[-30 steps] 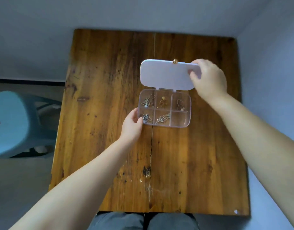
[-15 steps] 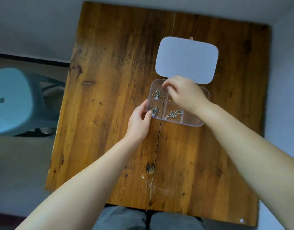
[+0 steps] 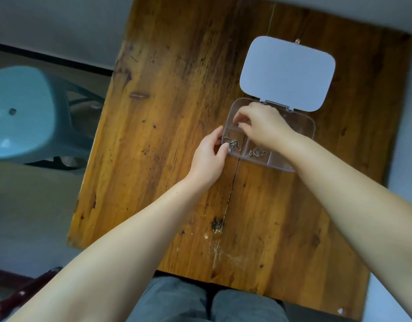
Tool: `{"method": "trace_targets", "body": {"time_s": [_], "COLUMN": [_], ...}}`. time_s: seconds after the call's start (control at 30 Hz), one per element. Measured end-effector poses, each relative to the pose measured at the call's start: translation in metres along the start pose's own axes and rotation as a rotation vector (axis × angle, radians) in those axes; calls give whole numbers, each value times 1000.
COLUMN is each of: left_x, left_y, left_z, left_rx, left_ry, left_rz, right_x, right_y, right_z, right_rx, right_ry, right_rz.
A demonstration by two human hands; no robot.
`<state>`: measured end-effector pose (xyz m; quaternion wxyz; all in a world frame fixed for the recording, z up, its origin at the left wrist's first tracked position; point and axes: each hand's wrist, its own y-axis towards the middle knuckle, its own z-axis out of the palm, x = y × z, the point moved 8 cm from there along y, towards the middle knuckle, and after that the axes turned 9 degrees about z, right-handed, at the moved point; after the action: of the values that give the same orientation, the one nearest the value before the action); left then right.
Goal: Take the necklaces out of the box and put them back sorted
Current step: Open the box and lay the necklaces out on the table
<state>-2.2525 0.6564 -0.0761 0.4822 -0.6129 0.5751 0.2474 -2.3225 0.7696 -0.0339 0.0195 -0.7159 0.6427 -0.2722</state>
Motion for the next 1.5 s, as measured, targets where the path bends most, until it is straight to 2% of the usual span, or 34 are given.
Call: {"method": "trace_targets", "body": {"time_s": [0.1, 0.2, 0.37, 0.5, 0.6, 0.7, 0.8, 0.87, 1.03, 1.13, 1.33, 1.4, 1.5], "left_x": [-41, -87, -84, -47, -15, 19, 43, 52, 42, 34, 32, 25, 5], "left_y": [5, 8, 3, 1, 9, 19, 31, 39, 42, 38, 33, 34, 33], "left_z": [-9, -12, -51, -92, -111, -126, -132, -134, -125, -117, -109, -105, -89], "left_rx": [16, 165, 316, 412, 468, 496, 553, 546, 502, 482, 455, 436, 425], "left_ry": [56, -42, -36, -165, -212, -29, 274, 484, 793, 879, 1004, 996, 917], "left_rz": [203, 340, 232, 115, 13, -32, 12, 97, 457, 649, 770, 774, 803], "right_x": [6, 10, -2, 16, 43, 70, 95, 112, 152, 160, 156, 137, 81], "right_y": [-21, -47, -78, -101, -117, -130, -143, -148, -141, -136, -136, -136, -133], "right_z": [-35, -61, -70, -28, 15, 64, 104, 120, 163, 178, 170, 148, 86], "right_rx": [-6, 30, -69, 29, 4, -51, -161, -259, -237, -219, -203, -259, -479], "right_ry": [496, 829, 948, 1019, 1083, 1018, 832, 648, 318, 240, 289, 358, 430], "right_rz": [20, 23, 131, 190, 244, 333, 393, 367, 172, 122, 134, 198, 330]}}
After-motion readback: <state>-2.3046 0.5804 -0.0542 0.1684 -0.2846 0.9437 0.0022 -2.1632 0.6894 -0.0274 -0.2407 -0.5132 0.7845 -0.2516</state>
